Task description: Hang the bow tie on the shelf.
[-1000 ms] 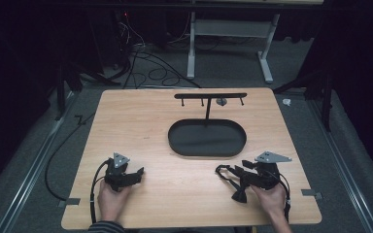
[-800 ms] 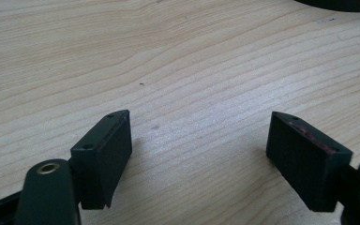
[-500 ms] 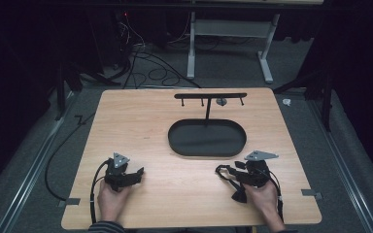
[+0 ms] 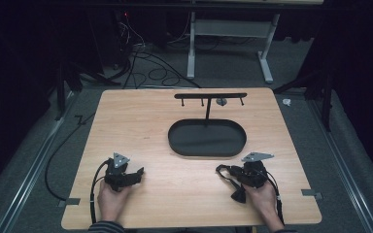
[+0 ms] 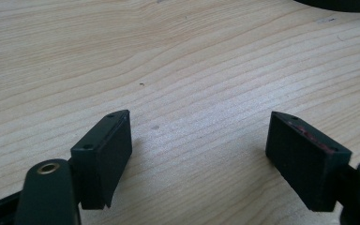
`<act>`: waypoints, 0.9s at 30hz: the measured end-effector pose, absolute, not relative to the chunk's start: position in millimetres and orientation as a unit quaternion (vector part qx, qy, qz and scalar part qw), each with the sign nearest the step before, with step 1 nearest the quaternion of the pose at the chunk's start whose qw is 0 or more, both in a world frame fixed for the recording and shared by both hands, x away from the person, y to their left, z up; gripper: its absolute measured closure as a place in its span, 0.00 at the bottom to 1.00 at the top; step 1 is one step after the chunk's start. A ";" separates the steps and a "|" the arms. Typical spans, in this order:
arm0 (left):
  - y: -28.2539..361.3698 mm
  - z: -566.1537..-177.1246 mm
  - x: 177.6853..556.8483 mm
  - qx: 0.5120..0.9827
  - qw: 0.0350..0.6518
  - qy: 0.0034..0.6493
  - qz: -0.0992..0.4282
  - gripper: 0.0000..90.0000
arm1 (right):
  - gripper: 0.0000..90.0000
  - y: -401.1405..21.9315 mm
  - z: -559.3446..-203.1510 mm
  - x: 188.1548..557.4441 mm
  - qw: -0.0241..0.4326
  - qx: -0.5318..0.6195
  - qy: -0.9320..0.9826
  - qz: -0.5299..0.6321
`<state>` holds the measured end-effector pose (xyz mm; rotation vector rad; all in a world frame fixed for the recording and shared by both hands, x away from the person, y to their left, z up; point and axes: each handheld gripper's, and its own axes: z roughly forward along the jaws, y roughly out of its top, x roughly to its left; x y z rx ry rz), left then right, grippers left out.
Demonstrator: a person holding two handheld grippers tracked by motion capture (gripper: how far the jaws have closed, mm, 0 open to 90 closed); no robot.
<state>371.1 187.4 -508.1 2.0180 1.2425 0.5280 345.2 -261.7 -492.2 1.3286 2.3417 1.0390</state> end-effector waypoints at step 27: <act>187.4 -508.1 371.1 0.779 0.349 0.480 0.203 0.26 | 0.97 -271.5 -445.6 335.8 0.190 0.427 0.792 0.393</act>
